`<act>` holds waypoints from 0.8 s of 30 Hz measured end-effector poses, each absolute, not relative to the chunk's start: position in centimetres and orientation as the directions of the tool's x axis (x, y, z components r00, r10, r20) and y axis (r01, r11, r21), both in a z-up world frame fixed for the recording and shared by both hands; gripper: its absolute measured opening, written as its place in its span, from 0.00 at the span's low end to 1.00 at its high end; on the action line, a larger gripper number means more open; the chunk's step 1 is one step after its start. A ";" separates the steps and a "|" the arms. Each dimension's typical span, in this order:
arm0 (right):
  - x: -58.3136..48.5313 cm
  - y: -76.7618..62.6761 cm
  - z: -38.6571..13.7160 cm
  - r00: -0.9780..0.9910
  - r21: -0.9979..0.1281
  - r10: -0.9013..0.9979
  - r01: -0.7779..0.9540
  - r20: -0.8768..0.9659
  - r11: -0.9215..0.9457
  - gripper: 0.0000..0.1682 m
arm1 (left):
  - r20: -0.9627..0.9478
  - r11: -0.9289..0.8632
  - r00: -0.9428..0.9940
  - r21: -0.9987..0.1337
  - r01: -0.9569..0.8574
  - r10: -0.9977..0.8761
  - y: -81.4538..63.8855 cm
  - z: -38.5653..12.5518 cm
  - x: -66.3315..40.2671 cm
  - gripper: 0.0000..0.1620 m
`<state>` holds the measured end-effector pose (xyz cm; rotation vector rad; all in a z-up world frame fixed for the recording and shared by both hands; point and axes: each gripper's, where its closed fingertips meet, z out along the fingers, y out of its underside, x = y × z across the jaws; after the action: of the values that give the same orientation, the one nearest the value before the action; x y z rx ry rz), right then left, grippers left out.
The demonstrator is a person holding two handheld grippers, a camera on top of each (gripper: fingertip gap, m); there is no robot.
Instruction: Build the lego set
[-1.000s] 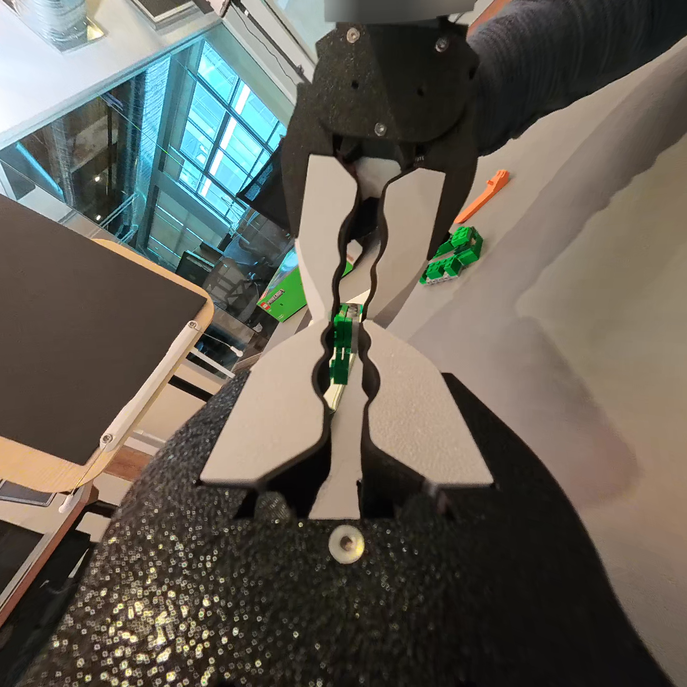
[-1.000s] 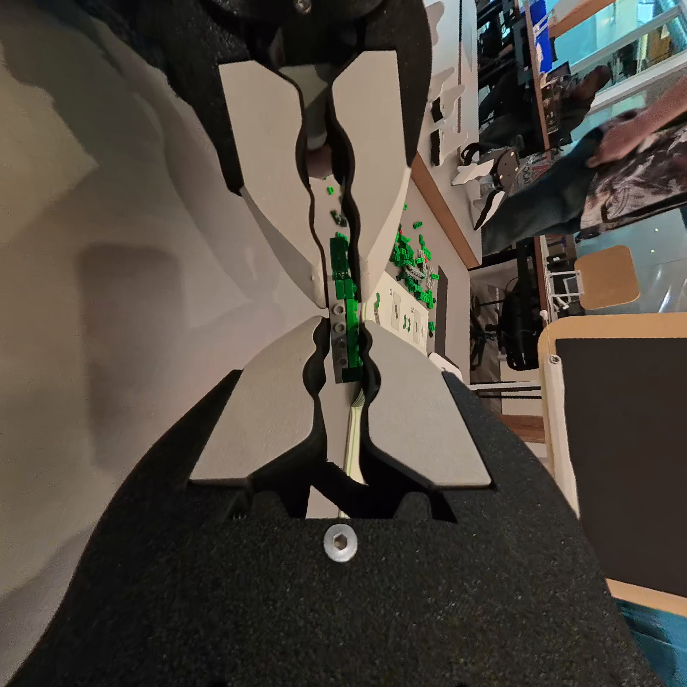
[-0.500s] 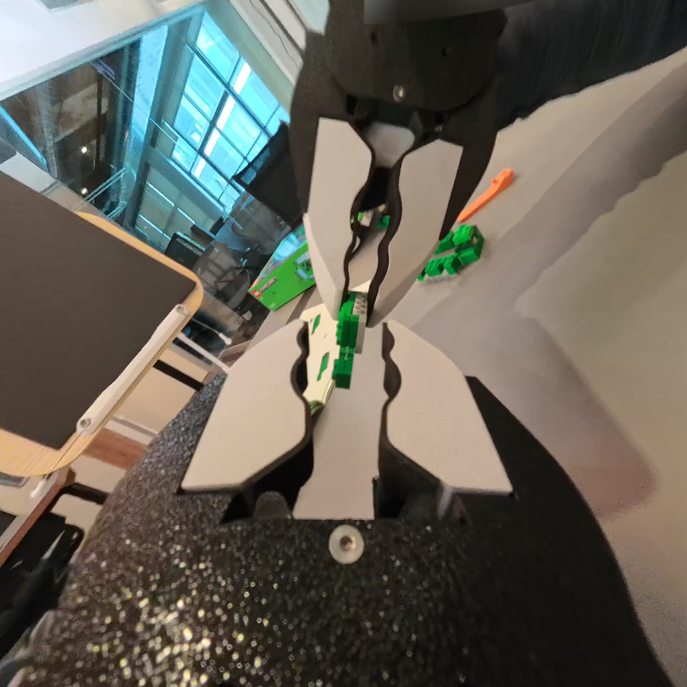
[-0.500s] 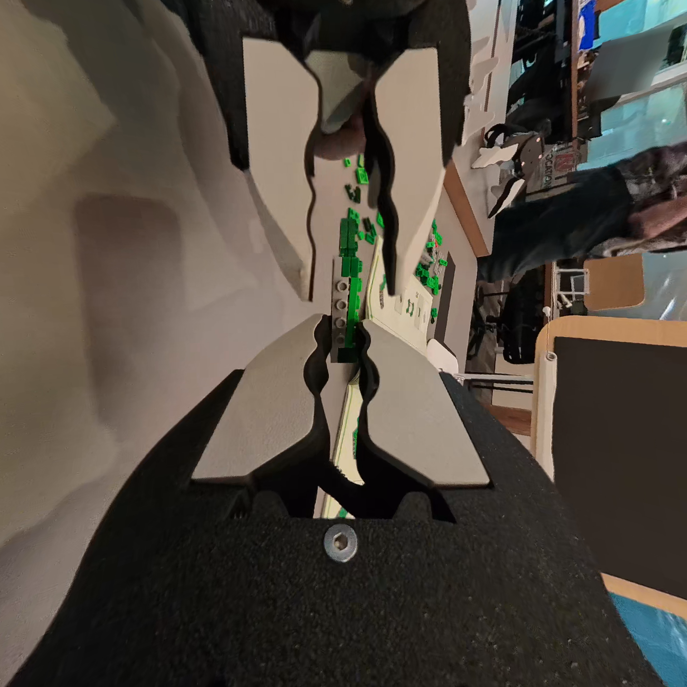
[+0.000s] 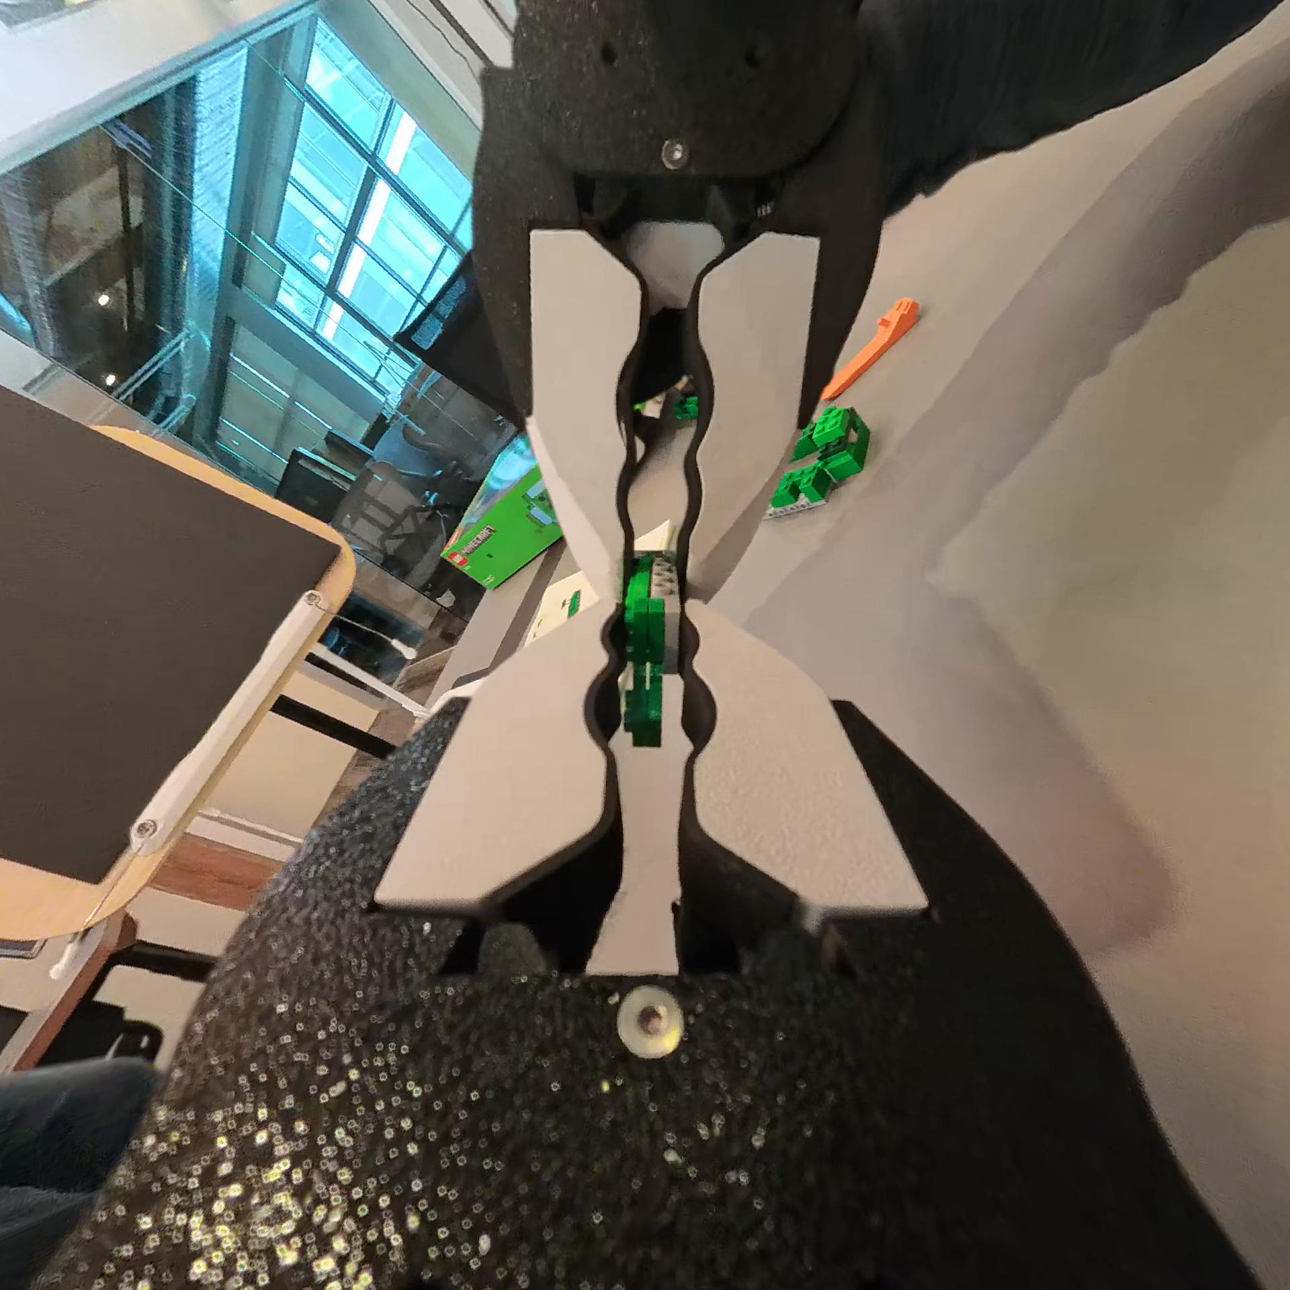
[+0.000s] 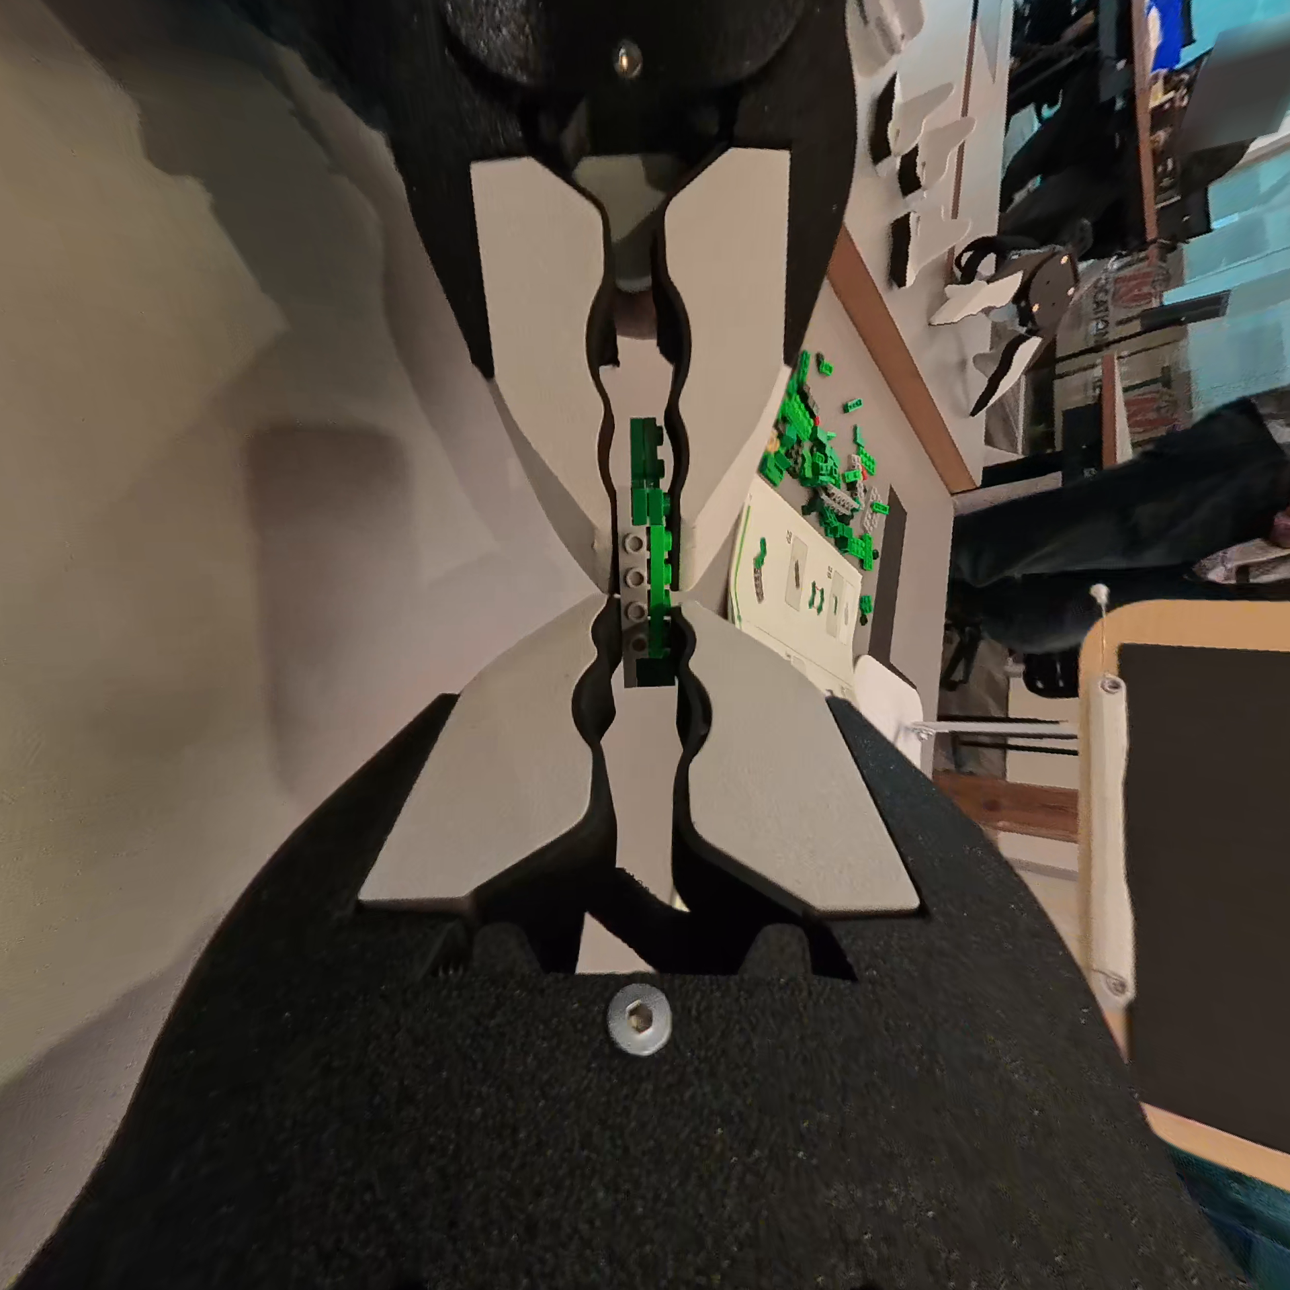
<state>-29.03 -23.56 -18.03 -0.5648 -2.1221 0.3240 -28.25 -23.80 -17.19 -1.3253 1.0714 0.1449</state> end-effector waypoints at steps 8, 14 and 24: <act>-28.8 -24.1 -16.9 -0.483 -0.566 0.580 0.194 0.655 0.801 0.09 | -0.586 0.329 0.601 -0.807 -0.490 -0.544 -24.3 -16.2 -27.9 0.08; -28.7 -24.1 -16.3 -0.475 -0.532 0.538 0.161 0.697 0.831 0.09 | -0.586 0.281 0.614 -0.804 -0.524 -0.529 -23.8 -16.6 -28.5 0.08; -28.5 -23.7 -17.9 -0.564 -0.430 0.503 0.270 0.655 0.862 0.07 | -0.621 0.242 0.580 -0.764 -0.599 -0.527 -23.4 -17.7 -28.2 0.08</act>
<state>-28.52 -23.70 -17.88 -0.5572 -2.1965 0.3576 -28.24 -23.38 -17.73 -1.4023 1.0432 0.0636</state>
